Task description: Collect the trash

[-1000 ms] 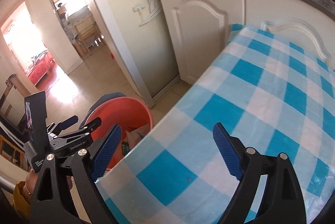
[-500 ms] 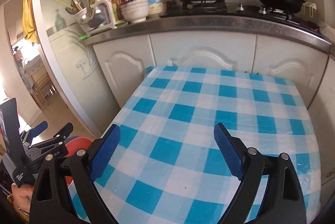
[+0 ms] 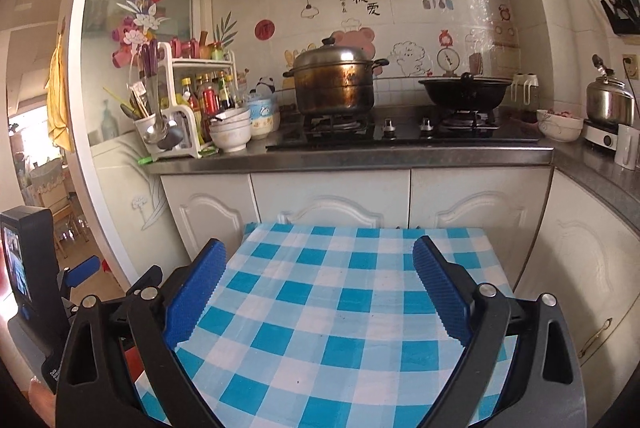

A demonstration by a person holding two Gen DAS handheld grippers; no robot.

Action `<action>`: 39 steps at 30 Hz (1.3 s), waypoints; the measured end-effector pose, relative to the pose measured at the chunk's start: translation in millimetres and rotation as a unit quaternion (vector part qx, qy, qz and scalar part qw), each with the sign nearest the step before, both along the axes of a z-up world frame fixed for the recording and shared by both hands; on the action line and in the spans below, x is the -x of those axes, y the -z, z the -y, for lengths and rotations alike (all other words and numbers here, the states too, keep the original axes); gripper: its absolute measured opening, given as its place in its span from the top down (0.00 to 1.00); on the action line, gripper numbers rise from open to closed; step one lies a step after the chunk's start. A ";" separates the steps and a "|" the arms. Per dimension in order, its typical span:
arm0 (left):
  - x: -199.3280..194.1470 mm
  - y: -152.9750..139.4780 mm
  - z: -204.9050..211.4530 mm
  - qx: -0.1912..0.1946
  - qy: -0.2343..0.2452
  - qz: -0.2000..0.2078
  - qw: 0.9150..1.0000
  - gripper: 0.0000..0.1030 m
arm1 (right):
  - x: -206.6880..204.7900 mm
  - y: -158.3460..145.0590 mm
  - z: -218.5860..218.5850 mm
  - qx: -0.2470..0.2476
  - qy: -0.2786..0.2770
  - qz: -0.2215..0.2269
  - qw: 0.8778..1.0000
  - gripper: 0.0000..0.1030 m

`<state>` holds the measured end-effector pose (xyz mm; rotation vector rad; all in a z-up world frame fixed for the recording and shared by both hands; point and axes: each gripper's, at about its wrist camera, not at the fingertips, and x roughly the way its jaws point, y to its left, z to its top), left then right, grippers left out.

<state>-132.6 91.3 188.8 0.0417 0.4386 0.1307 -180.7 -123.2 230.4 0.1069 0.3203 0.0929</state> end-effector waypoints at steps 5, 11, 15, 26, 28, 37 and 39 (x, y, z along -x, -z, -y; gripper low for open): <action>17.0 -19.8 15.3 -0.003 0.001 0.027 1.000 0.04 | 24.0 -17.0 19.2 -0.007 0.023 0.023 0.999 0.09; 39.2 -40.8 31.3 -0.013 0.006 0.057 0.998 0.04 | 46.4 -32.2 31.2 -0.008 0.043 0.047 0.998 0.09; 50.8 -49.6 37.4 -0.020 0.004 0.071 0.997 0.04 | 59.8 -42.2 32.0 -0.006 0.045 0.062 0.997 0.09; 66.2 -61.5 31.5 -0.009 -0.010 0.089 0.996 0.04 | 90.0 -65.3 23.0 0.010 0.057 0.104 0.993 0.09; 69.0 -64.1 29.9 -0.006 -0.010 0.094 0.996 0.04 | 94.2 -68.6 21.6 0.011 0.058 0.109 0.992 0.09; 83.1 -80.0 28.7 -0.001 -0.005 0.121 0.993 0.04 | 107.3 -80.0 14.9 0.027 0.072 0.132 0.988 0.09; 85.5 -83.0 29.2 -0.001 -0.003 0.125 0.992 0.04 | 109.9 -81.5 15.4 0.027 0.078 0.136 0.987 0.09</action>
